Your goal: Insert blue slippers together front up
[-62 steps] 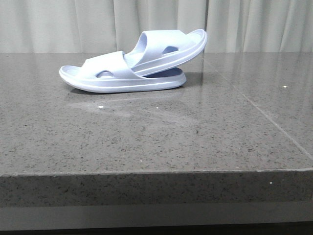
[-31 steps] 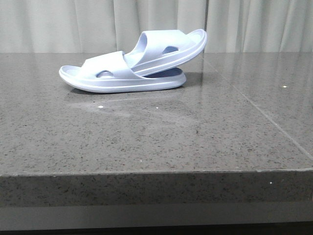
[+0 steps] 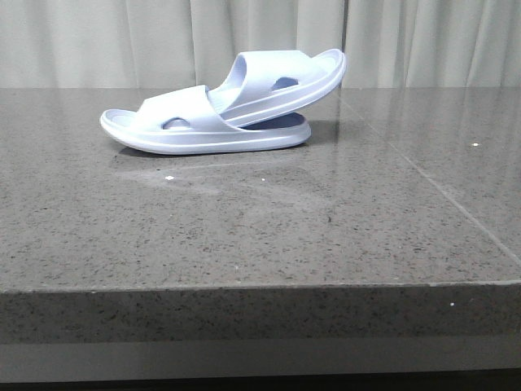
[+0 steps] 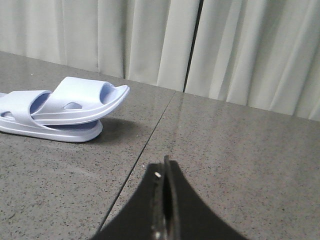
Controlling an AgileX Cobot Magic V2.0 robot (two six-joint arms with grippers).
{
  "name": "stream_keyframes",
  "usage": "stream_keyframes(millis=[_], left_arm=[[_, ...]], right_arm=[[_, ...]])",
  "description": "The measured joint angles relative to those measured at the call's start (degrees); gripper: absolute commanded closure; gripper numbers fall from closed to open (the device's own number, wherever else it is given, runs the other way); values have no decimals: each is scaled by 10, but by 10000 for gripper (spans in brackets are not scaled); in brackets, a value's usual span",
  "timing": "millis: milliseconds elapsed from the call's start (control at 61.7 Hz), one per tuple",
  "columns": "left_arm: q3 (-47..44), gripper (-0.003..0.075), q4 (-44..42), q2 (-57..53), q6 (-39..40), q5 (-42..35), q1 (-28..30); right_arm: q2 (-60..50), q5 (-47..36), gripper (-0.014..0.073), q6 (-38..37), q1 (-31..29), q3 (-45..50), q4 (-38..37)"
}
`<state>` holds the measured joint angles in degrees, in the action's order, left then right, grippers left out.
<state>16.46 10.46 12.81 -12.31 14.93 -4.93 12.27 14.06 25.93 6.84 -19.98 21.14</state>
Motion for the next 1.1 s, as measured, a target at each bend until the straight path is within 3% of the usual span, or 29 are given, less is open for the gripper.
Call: stream_keyframes(millis=[81,227,600,1103], left_arm=[[-24,741,-80,0,57,-49,-39],[-66,741,-105,0,88,-106,-61],[-135,741,-101,-128,94,-96,-1],[-166,741,-90,-130,94,-85,37]], right_arm=[[0,0,700,0,0,0,0],[0,0,700,0,0,0,0],[0,0,700,0,0,0,0],[0,1,700,0,0,0,0]])
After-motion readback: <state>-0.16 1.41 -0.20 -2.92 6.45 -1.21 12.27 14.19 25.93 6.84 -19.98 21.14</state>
